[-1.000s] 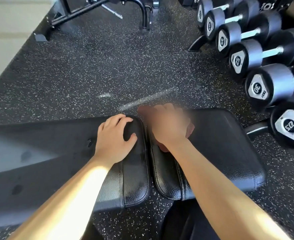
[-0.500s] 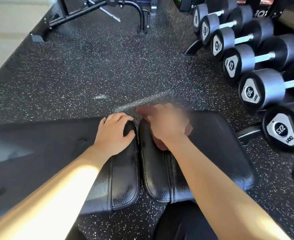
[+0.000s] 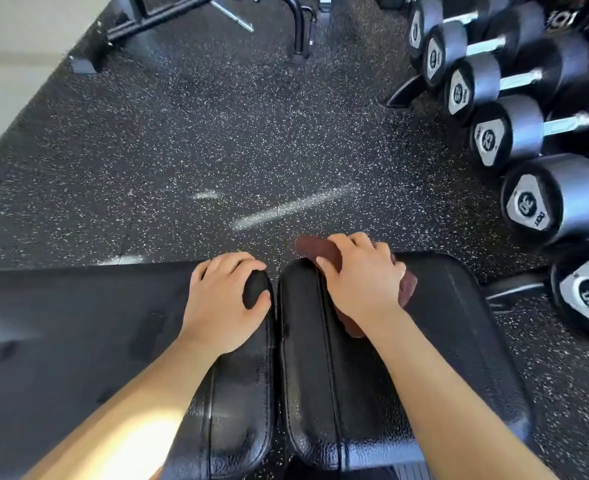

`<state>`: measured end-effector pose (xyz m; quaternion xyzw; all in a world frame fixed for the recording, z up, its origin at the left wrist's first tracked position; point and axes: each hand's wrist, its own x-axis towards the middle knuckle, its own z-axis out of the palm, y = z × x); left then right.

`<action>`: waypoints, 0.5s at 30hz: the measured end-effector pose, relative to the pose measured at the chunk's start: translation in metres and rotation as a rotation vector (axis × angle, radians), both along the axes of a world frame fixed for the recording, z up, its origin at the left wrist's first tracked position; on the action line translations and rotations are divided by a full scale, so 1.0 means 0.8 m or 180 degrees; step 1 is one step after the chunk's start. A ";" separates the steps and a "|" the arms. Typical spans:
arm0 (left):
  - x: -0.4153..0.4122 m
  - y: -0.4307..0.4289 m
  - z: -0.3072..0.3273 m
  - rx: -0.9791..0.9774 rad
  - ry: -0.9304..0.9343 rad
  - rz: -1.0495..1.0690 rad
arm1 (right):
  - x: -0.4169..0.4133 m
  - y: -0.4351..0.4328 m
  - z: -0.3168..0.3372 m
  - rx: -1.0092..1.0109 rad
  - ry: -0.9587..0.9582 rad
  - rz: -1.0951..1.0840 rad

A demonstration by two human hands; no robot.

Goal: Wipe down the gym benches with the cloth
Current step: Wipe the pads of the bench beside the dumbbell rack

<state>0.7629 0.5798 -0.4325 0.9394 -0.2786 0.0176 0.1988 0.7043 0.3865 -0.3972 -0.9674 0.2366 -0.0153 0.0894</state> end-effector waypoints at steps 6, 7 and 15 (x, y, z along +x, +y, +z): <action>0.004 0.001 -0.006 -0.0048 -0.0094 -0.0025 | 0.008 0.014 -0.004 0.0021 -0.0113 -0.0076; 0.005 0.002 -0.008 -0.0068 -0.0108 -0.0034 | 0.011 0.016 -0.005 -0.0008 -0.0093 -0.0136; 0.000 0.028 0.008 -0.0334 0.0137 -0.0466 | -0.056 0.099 -0.002 -0.0023 -0.0123 -0.0206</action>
